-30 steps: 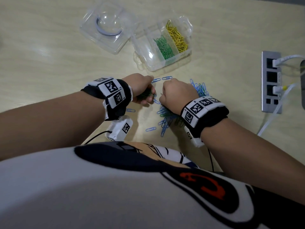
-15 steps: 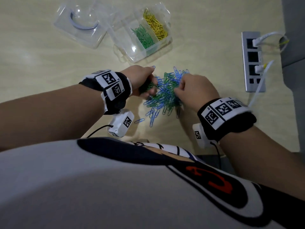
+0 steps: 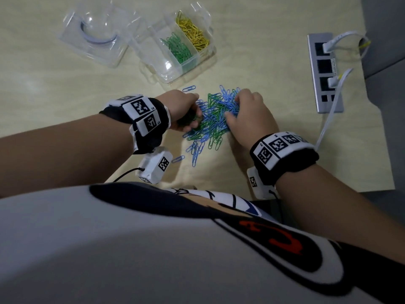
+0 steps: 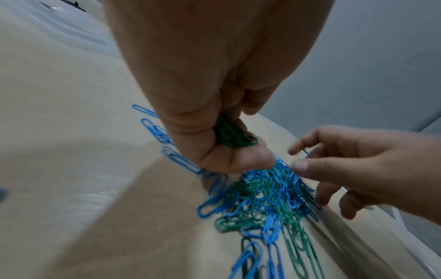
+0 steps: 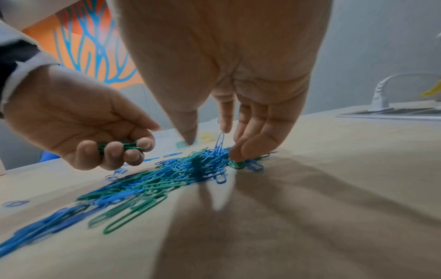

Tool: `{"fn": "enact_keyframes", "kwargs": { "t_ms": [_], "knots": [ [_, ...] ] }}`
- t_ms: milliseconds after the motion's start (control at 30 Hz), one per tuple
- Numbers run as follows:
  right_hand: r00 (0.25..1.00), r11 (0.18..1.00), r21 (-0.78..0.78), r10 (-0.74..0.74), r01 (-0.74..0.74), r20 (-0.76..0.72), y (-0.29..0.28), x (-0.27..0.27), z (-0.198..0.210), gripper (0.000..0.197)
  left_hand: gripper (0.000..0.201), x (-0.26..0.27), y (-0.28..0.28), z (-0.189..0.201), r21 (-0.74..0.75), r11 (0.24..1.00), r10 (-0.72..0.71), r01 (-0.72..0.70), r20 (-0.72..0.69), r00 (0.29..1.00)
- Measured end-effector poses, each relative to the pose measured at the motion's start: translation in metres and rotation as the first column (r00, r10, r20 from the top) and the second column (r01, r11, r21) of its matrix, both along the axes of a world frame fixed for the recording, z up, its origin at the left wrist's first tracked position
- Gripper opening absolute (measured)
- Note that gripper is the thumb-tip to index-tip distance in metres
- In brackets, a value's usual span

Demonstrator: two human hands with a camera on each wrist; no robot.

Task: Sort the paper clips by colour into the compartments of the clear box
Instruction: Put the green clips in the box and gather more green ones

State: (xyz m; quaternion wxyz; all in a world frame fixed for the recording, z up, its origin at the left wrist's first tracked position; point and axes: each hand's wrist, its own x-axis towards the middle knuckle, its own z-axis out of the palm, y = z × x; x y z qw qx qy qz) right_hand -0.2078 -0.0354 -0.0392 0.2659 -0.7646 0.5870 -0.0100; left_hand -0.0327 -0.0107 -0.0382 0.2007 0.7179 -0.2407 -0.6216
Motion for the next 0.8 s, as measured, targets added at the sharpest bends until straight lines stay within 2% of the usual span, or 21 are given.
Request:
{"fn": "enact_keyframes", "kwargs": {
  "t_ms": [67,167,233,333,433,533,667,800],
  "knots": [
    [0.997,0.996,0.055,0.071,-0.070,-0.006,0.000,0.002,-0.004,0.049,0.049,0.000,0.001,0.000,0.002,1.000,-0.011,0.011,0.007,1.000],
    [0.991,0.991,0.030,0.129,-0.128,-0.021,-0.005,0.002,-0.011,0.032,0.049,0.000,0.001,0.001,0.003,1.000,-0.026,0.026,0.014,1.000],
    [0.996,0.996,-0.013,0.090,-0.090,0.016,-0.010,-0.001,-0.010,0.027,0.049,0.001,0.000,0.001,0.004,1.000,-0.026,0.026,0.008,1.000],
    [0.999,0.997,-0.070,0.017,-0.014,0.035,-0.019,-0.008,-0.005,0.037,0.049,0.002,-0.002,0.001,0.004,1.000,-0.023,0.023,0.007,1.000],
    [0.999,0.996,-0.087,-0.021,0.019,-0.031,-0.026,-0.015,-0.001,0.044,0.049,0.003,-0.003,0.002,-0.003,1.000,-0.027,0.027,0.009,1.000],
    [0.989,0.993,-0.118,-0.028,0.010,-0.146,-0.024,-0.014,0.002,0.042,0.048,0.003,-0.004,0.002,-0.003,0.999,-0.033,0.033,0.007,0.999],
    [0.984,0.978,-0.173,0.087,-0.114,-0.158,-0.011,-0.001,-0.001,0.025,0.049,0.003,-0.002,0.000,0.014,0.999,-0.042,0.042,0.002,0.999],
    [0.965,0.972,-0.106,0.190,-0.211,-0.179,-0.004,0.009,-0.014,0.027,0.050,0.002,0.001,0.000,0.016,0.999,-0.044,0.044,0.000,0.999]
  ]
}}
